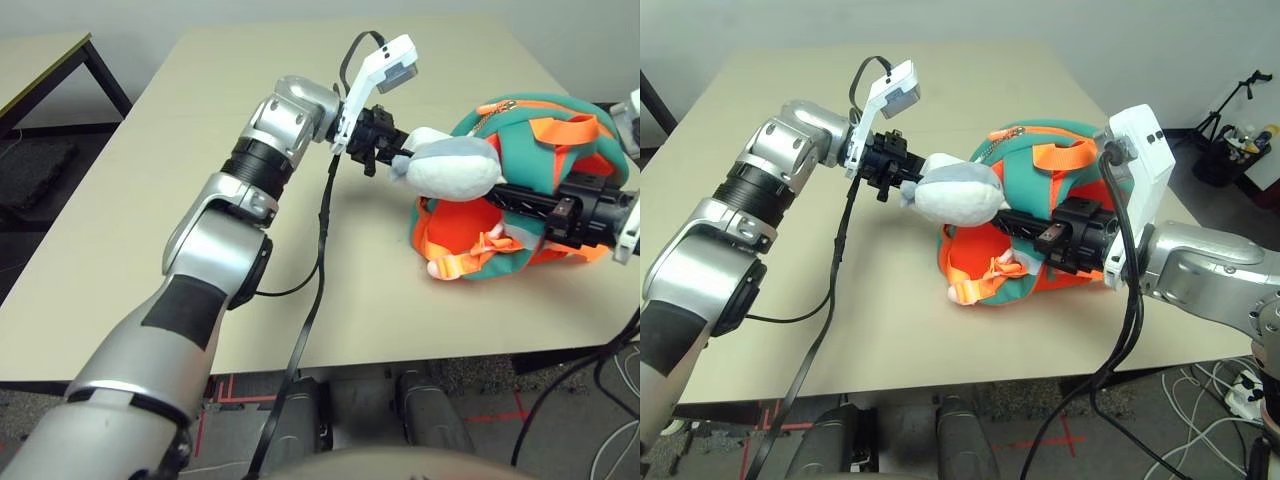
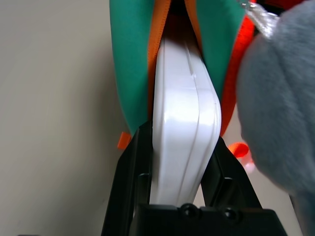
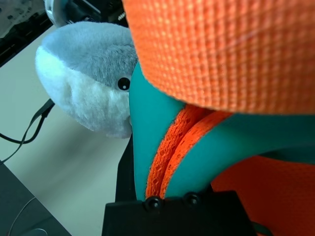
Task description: Put the pencil case into the backpack and zip it.
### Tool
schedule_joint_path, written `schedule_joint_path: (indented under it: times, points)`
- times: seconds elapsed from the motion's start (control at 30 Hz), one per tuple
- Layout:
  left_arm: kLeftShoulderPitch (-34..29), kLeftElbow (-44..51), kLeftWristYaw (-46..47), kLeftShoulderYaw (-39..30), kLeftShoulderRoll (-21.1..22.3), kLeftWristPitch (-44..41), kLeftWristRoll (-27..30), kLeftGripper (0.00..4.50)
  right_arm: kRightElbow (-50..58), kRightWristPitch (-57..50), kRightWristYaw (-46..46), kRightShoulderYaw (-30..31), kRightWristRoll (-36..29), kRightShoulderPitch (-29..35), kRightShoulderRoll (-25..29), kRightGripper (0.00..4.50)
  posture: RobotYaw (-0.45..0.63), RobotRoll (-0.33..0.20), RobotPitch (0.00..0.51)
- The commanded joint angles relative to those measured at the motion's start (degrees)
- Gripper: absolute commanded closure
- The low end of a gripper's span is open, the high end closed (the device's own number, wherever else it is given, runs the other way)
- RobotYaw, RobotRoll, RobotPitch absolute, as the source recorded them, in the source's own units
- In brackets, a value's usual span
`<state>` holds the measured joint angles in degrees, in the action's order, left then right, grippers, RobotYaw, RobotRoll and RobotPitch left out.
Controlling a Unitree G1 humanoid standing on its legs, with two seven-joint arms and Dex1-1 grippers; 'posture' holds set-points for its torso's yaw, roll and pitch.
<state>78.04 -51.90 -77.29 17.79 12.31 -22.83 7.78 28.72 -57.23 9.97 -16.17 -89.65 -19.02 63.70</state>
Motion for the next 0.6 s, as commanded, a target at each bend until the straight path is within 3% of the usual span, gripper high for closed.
schedule_joint_path:
  times: [0.03, 0.27, 0.4, 0.57, 0.6]
  points:
    - [0.4, -2.6, 1.2, -0.4, -0.2, 0.7, -2.3, 3.14, 1.7, -0.2, 0.3, 0.2, -0.3, 0.3, -0.5, 4.35, -0.12, 0.0, 0.091]
    - [0.4, 2.5, 0.3, -2.6, 2.6, -1.0, -1.9, 3.14, 1.8, -0.3, 0.3, -0.4, -0.2, 0.8, -0.4, 4.35, -0.12, 0.0, 0.089]
    - [-0.2, 9.5, -0.6, -4.7, 5.9, -5.6, 0.6, 1.83, 1.8, -0.3, 0.5, -0.6, 0.0, 1.1, -0.3, 4.35, -0.11, 0.0, 0.089]
    - [-0.9, 21.3, -3.5, -6.9, 13.5, -16.5, 4.6, 0.16, 1.5, -0.4, 1.0, -0.6, 0.2, 1.2, -0.1, 4.35, -0.09, 0.0, 0.092]
    - [-1.0, 22.8, -3.9, -7.0, 14.8, -18.2, 5.2, 0.0, 1.4, -0.4, 1.1, -0.5, 0.4, 1.2, -0.2, 4.35, -0.08, 0.0, 0.092]
